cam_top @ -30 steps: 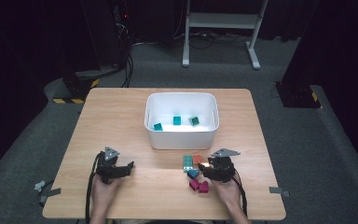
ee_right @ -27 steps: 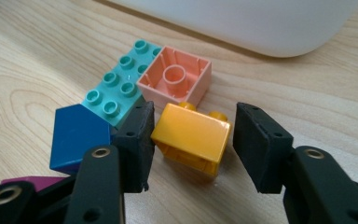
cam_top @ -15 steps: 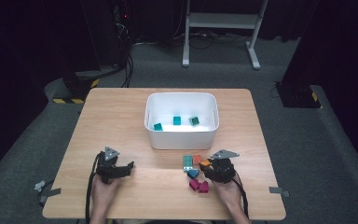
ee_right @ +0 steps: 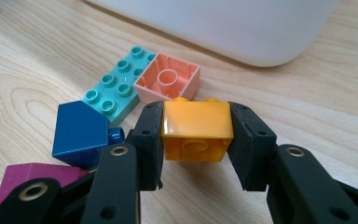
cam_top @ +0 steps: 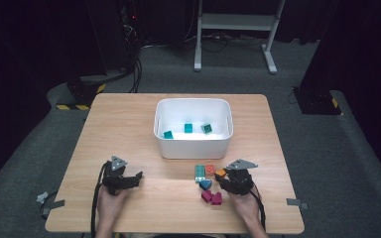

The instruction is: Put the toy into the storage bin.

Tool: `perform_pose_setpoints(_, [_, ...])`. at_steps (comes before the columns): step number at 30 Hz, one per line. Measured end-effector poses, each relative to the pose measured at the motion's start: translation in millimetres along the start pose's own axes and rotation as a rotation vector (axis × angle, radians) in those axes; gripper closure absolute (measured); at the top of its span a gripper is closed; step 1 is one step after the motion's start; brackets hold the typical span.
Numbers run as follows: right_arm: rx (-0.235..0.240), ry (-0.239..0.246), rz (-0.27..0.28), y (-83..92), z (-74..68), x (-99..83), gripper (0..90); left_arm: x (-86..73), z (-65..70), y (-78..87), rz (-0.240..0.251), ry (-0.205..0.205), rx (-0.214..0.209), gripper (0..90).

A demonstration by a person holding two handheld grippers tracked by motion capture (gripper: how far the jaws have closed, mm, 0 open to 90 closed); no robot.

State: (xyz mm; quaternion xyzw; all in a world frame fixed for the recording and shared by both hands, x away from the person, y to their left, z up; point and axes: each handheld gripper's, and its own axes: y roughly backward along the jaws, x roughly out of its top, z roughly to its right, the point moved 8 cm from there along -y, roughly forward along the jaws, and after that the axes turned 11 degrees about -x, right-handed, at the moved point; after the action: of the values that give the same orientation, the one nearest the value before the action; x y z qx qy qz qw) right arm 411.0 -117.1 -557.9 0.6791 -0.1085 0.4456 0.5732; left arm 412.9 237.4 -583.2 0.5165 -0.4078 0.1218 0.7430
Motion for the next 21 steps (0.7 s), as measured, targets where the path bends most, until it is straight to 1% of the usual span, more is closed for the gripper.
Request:
perform_pose_setpoints(2, [-0.002, -0.002, 0.007, 2.4, 2.1, 1.3, 58.8, 0.0, 0.0, 0.0, 0.0, 0.0, 0.0, 14.8])
perform_pose_setpoints(6, [0.004, -0.021, 0.019, 8.3, 5.6, 4.5, 58.8, 0.0, 0.0, 0.0, 0.0, 0.0, 0.0, 14.8])
perform_pose_setpoints(8, [0.007, -0.018, 0.036, 12.2, 7.0, 8.2, 58.8, 0.0, 0.0, 0.0, 0.0, 0.0, 0.0, 14.8])
perform_pose_setpoints(12, [0.027, -0.019, 0.062, 19.7, 9.1, 16.1, 58.8, 0.0, 0.0, 0.0, 0.0, 0.0, 0.0, 14.8])
perform_pose_setpoints(14, [0.049, -0.027, 0.076, 23.2, 9.9, 20.5, 58.8, 0.0, 0.0, 0.0, 0.0, 0.0, 0.0, 14.8])
perform_pose_setpoints(16, [0.06, -0.036, 0.084, 25.6, 11.4, 24.0, 58.8, 0.0, 0.0, 0.0, 0.0, 0.0, 0.0, 14.8])
perform_pose_setpoints(21, [0.068, -0.029, 0.107, 32.5, 13.1, 33.6, 58.8, 0.0, 0.0, 0.0, 0.0, 0.0, 0.0, 14.8])
